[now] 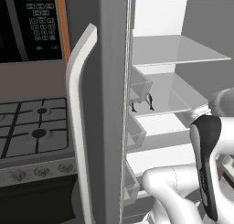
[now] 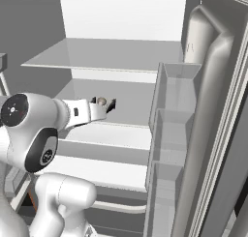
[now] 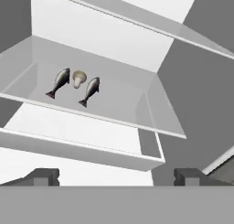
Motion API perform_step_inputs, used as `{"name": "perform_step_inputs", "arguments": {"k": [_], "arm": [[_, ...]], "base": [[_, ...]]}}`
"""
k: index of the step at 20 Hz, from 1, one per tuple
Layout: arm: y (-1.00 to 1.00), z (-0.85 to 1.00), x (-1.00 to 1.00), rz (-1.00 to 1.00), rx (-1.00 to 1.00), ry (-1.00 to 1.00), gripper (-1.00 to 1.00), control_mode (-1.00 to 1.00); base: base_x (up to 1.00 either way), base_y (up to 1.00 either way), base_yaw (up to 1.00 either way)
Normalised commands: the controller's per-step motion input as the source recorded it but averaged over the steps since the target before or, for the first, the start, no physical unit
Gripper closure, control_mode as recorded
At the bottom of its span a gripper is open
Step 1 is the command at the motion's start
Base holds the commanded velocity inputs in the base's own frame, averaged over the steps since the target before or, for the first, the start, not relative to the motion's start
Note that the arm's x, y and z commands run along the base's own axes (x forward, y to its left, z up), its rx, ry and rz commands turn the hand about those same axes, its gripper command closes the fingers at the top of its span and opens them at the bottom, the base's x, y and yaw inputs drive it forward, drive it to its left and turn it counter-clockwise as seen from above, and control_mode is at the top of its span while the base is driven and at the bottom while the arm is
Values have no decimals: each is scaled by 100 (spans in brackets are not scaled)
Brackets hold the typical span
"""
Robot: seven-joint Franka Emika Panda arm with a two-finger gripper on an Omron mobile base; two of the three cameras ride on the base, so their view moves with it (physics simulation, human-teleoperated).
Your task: Place one mushroom and one fish in each tupperware on the nearby counter, to pack two identical lunches.
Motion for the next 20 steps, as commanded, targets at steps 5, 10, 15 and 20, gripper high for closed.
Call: {"name": "perform_step_inputs", "arguments": {"k": [5, 10, 15, 20], "arm": [[13, -50, 40, -1, 0, -6, -100, -100], [2, -28, 50, 0, 11, 0, -100, -100], [3, -25, 32, -2, 21, 0, -100, -100], [21, -26, 40, -3, 10, 0, -100, -100]], "base": [[0, 0, 0], [0, 0, 0], [0, 0, 0], [0, 0, 0]]}}
